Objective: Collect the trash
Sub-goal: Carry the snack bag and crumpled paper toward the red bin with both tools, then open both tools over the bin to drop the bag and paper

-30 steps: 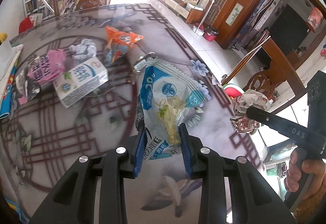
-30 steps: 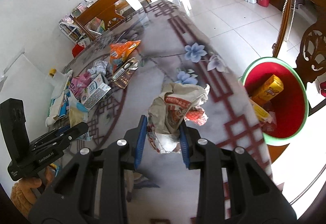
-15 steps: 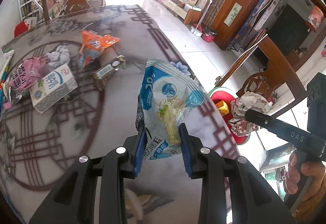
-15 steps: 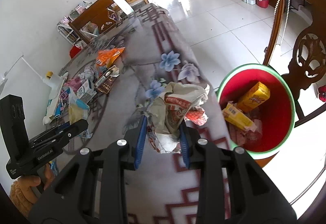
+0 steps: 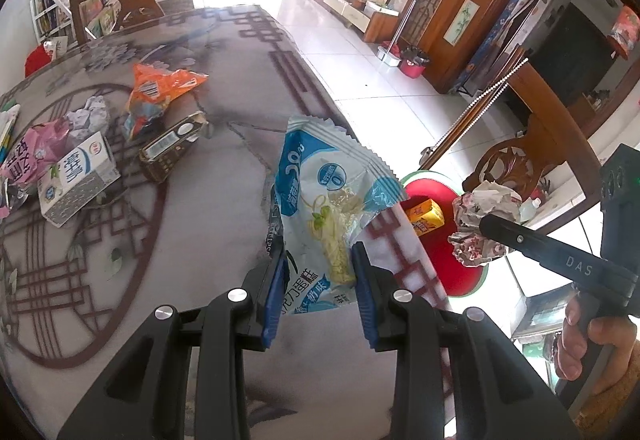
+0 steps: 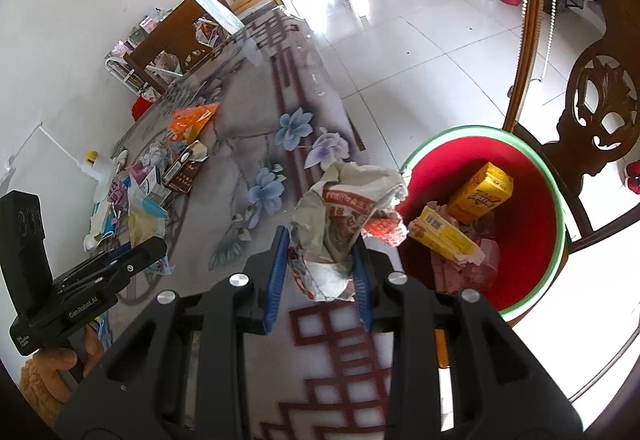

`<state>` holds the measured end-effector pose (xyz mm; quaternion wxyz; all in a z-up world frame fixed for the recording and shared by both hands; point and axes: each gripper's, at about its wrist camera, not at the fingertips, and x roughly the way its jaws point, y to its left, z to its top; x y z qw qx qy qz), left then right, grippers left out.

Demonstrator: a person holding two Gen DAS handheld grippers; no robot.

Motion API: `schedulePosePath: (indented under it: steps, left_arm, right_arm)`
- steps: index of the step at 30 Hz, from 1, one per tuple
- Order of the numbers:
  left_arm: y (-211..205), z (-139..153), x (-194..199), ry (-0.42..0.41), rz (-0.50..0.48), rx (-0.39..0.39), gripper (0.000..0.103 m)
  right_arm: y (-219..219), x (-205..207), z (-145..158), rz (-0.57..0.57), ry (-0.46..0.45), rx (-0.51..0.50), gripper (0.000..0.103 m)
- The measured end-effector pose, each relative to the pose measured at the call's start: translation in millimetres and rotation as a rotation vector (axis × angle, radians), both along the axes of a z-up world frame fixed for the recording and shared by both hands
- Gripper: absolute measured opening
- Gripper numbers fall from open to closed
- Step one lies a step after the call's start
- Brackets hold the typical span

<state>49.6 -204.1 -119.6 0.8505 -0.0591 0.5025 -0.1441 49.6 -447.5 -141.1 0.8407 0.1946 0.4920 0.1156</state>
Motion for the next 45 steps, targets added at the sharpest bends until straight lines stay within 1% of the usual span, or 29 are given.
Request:
schedulePosePath:
  steps: [8,14,20,24,31,38,40,42,43,44,45]
  left_arm:
    - [-30,2,15,-0.012,-0.036,0.001,0.030]
    - [-71,0,28,-0.003,-0.100,-0.003,0.030]
    - [-115,1,37,-0.014,-0.181,0.001,0.030]
    - [-140,4,45,-0.022,-0.220,-0.011,0.030]
    - [-170,7,46,-0.023,-0.282,-0.028,0.030]
    - [-184,2,48,0.004,-0.308,-0.039,0.030]
    - [-188,-2,50,0.029,-0.326,-0.042,0.030]
    - [-191,-4,50,0.042,-0.334,-0.041,0.035]
    - [-191,-5,51,0.043,-0.332,-0.038,0.040]
    - [-191,-6,51,0.044,-0.331,-0.040,0.052]
    - [-190,-6,51,0.043,-0.326,-0.047,0.059]
  right_arm:
    - [-32,2,3,-0.050,-0.008,-0.010,0.030]
    - [-64,-3,0,-0.107,-0.005,-0.009,0.030]
    - [-98,-8,-4,-0.169,0.009,-0.005,0.030]
    - [-117,-10,-6,-0.198,0.015,-0.008,0.030]
    - [-135,-13,-8,-0.220,0.022,-0.009,0.030]
    - [-143,-15,-8,-0.231,0.024,-0.011,0.030]
    - [-144,-14,-9,-0.231,0.027,-0.007,0.031]
    - [-143,-12,-11,-0.229,0.035,0.000,0.031]
    - [-142,-12,-11,-0.229,0.036,0.001,0.033]
    - [-141,-11,-11,-0.229,0.037,0.001,0.034]
    - [-141,-11,-11,-0.230,0.036,0.001,0.034]
